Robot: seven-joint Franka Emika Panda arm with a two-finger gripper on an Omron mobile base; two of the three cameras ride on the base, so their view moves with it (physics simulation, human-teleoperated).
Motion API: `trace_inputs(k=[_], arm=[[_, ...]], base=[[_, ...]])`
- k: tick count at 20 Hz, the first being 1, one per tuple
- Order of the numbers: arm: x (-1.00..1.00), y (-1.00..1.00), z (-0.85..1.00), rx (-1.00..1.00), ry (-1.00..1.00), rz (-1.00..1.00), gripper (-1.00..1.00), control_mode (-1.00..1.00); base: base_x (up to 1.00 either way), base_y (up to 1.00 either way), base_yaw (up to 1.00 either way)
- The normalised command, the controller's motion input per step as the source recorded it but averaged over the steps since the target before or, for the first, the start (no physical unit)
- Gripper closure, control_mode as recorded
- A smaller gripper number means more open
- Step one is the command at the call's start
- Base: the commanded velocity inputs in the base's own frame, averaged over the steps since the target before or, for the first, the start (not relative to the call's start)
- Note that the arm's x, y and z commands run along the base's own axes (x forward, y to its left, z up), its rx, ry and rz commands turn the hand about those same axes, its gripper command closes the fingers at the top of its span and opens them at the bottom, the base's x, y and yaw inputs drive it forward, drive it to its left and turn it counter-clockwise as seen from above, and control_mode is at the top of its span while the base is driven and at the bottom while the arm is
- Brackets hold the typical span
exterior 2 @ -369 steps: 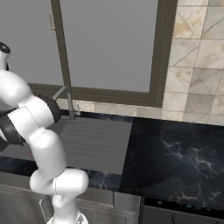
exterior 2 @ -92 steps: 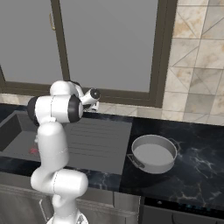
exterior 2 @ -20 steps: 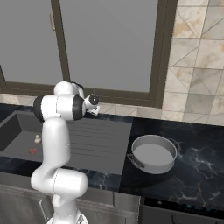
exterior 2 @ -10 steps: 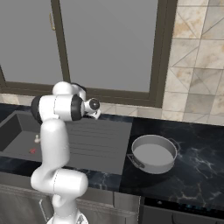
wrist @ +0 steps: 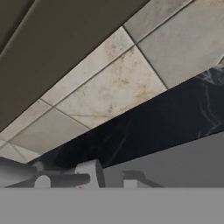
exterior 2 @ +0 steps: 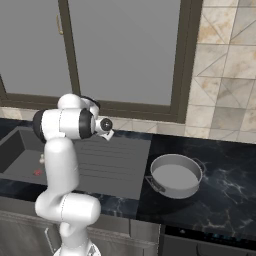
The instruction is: Dump the mushroom from the pot into the sink. Then turn on the water and wash the mushroom. Then turn off the water and put the mushroom back in the pot.
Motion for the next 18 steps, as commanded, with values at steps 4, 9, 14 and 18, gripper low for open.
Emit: trace_inputs(k=[4,9,14,18], arm=[[0.00,-0.20,0.04,0.06,0.00,-0.02,-1.00,-1.00],[0.00,-0.24,0.25,0.05,0.00,-0.01,-1.00,-1.00],[0.00,-0.29,0.39,0.06,0.00,0.00,-1.00,-1.00],[-0.02,-0.23,0.30,0.05,0.00,0.00,-1.00,-1.00]], base=[[0.00,0.00,0.00],[0.00,0.00,0.00],[0.00,0.00,0.00],[0.00,0.00,0.00]])
